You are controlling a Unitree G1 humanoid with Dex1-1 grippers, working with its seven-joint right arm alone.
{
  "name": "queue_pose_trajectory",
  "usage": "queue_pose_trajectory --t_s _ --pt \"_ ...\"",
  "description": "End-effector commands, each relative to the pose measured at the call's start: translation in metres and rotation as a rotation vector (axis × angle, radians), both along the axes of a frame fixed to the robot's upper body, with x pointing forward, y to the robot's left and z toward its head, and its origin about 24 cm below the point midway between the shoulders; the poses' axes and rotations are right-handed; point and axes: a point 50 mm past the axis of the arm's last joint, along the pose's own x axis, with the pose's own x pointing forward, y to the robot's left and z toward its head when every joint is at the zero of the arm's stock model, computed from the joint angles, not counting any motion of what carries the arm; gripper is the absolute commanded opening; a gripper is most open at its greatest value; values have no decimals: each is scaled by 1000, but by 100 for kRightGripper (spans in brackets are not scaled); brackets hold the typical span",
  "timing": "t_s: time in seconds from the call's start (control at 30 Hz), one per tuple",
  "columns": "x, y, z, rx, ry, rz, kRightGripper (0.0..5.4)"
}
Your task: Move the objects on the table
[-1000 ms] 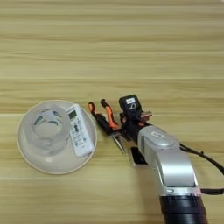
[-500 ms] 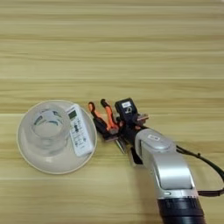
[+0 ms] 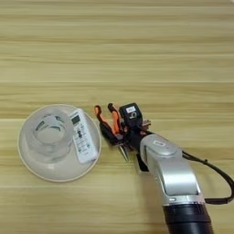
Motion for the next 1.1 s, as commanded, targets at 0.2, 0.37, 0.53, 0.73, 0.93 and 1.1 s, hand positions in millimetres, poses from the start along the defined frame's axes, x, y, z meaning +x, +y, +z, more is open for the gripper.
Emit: queue_pose_trajectory --t_s 0.2,0.37,0.53,0.73,0.93,1.1 --pt "8 -10 10 -61 -49 -18 327" --pt "8 -12 10 -65 -52 -26 306" --pt "10 -16 10 -73 -50 -44 305" --pt "12 -28 10 -82 -49 -89 305" --pt "12 -37 11 -84 -50 -116 305" --pt "9 -48 8 -98 -43 -152 305"
